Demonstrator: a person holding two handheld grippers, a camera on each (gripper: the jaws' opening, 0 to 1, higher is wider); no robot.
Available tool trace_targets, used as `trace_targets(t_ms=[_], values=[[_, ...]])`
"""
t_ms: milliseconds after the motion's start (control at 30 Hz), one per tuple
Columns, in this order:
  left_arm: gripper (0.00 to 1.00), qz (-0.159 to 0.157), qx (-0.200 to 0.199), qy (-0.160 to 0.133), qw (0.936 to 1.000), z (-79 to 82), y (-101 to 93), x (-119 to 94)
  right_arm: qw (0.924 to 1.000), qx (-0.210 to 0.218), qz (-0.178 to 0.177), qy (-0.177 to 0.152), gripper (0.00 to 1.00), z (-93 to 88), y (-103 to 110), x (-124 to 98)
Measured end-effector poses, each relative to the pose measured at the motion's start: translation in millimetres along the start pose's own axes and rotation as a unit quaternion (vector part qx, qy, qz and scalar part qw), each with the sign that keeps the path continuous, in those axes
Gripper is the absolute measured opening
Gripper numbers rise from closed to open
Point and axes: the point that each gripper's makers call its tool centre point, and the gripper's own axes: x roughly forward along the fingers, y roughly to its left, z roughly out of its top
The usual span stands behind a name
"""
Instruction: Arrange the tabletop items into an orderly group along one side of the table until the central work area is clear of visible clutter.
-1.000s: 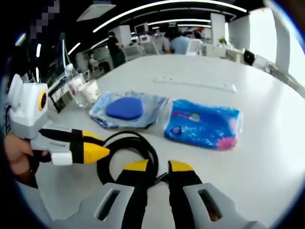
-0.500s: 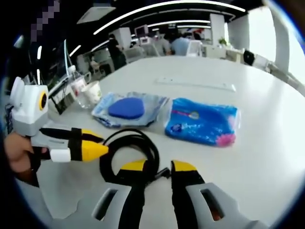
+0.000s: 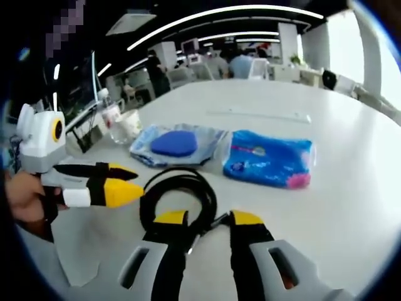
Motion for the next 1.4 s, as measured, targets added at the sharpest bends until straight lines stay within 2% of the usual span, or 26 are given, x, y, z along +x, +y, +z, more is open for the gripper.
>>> trace_targets(t_ms=[400,733,1333,1400], values=[[0.33,-0.001,0.001,-0.026,0.9997,-3.0,-2.0,-20,0.9999,-0.002,0.009,-0.012,0.27,-12.2,9,-15],[0.34,-0.002,-0.005,-0.025,0.9997,-15.4,-12.1,-32,0.9997,-0.001,0.008,-0.022,0.28,-12.6,13,-23],[0.41,-0.005,0.013,-0.040,0.9991,-15.8,-13.8,-57,0.9993,0.001,0.009,-0.037,0.31,-16.7,17,-44],[0.43,-0.008,0.018,-0.050,0.9986,-12.4,-15.8,-62,0.9990,-0.001,0.011,-0.042,0.32,-15.9,19,-48]])
